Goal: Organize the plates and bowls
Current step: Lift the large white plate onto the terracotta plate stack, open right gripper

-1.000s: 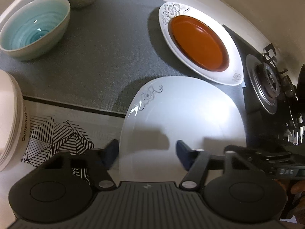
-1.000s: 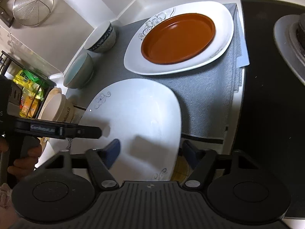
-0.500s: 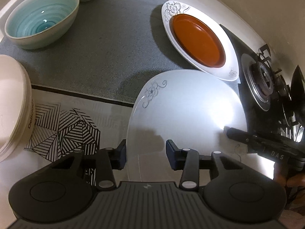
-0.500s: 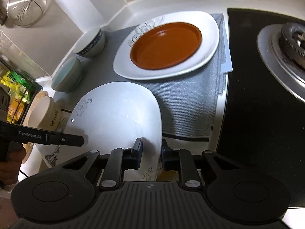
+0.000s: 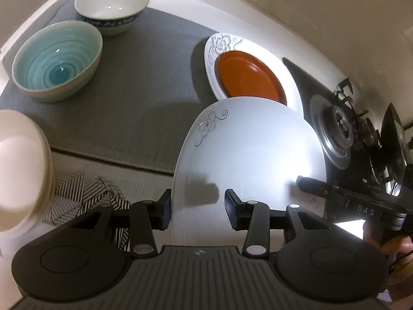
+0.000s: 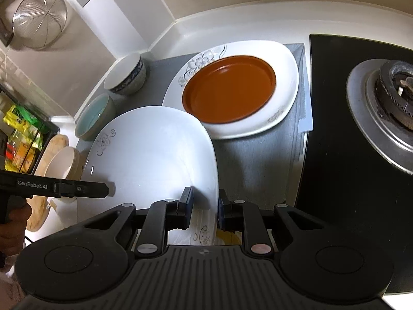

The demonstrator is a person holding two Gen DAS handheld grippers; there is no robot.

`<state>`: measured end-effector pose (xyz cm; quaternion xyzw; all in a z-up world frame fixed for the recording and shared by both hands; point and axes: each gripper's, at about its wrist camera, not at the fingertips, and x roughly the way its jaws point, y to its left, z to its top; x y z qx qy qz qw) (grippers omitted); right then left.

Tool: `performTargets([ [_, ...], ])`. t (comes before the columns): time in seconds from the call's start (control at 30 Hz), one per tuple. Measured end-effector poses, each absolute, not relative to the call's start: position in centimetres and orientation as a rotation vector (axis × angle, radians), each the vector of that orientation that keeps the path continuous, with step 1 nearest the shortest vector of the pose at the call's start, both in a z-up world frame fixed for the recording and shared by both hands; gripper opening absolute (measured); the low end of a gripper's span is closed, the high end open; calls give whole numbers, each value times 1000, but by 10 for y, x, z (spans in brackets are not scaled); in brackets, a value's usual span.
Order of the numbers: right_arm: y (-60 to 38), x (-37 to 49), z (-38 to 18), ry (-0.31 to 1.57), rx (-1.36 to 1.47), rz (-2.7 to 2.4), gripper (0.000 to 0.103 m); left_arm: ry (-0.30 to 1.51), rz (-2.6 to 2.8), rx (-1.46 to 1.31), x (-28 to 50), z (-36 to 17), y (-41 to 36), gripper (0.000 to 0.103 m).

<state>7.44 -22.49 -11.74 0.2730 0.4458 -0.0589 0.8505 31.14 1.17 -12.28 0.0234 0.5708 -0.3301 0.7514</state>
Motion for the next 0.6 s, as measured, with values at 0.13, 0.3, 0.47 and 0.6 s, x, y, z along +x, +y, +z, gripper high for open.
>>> performTargets([
  [0.13, -233, 81, -113, 924, 571, -138, 21, 1217, -724, 72, 317, -117, -2, 47],
  [0.3, -248, 92, -108, 910, 566, -158, 22, 1191, -726, 83, 325, -114, -18, 47],
  [0.47, -265, 102, -106, 898, 557, -175, 22, 1186, -728, 82, 338, -115, -37, 47],
  [0.6, -280, 112, -107, 896, 560, -184, 22, 1187, -727, 75, 351, -115, -52, 47],
])
